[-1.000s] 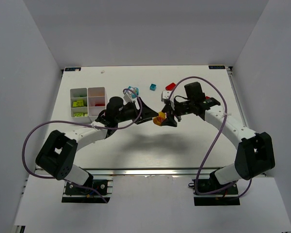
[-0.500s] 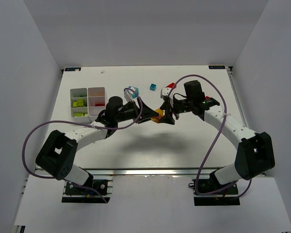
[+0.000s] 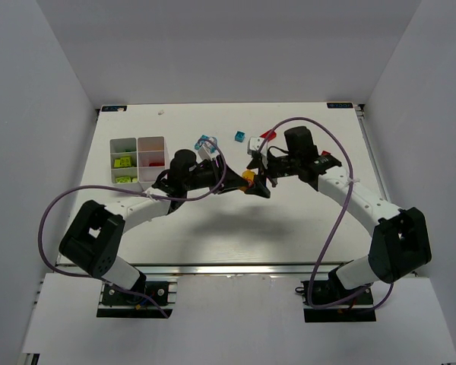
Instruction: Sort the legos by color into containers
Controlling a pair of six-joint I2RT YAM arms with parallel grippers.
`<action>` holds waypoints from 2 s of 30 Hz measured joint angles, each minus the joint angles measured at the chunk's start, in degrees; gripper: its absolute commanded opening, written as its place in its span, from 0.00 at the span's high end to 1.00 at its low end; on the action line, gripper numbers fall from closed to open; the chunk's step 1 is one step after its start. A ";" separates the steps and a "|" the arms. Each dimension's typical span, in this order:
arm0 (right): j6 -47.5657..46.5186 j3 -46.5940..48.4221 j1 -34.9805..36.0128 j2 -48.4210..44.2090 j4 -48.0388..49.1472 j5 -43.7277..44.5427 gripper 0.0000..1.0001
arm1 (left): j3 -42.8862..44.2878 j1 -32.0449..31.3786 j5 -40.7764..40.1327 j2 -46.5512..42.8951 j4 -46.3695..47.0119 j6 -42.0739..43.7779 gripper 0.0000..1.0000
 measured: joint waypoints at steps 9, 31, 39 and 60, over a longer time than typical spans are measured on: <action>-2.75 0.00 -0.63 -1.81 -1.11 0.90 0.11 | 1.75 -0.26 -3.78 -3.74 -12.02 14.34 0.97; -34.99 25.59 1.79 14.99 -42.29 -20.57 0.25 | -4.04 -2.75 -6.78 -27.58 -32.37 60.15 1.00; -36.52 26.88 4.55 17.03 -45.16 -21.33 0.29 | -4.04 -3.28 -7.41 -27.02 -32.24 60.87 1.00; -33.07 27.85 5.90 20.87 -40.87 -20.90 0.57 | -4.04 -3.63 -7.48 -26.12 -30.56 60.61 1.00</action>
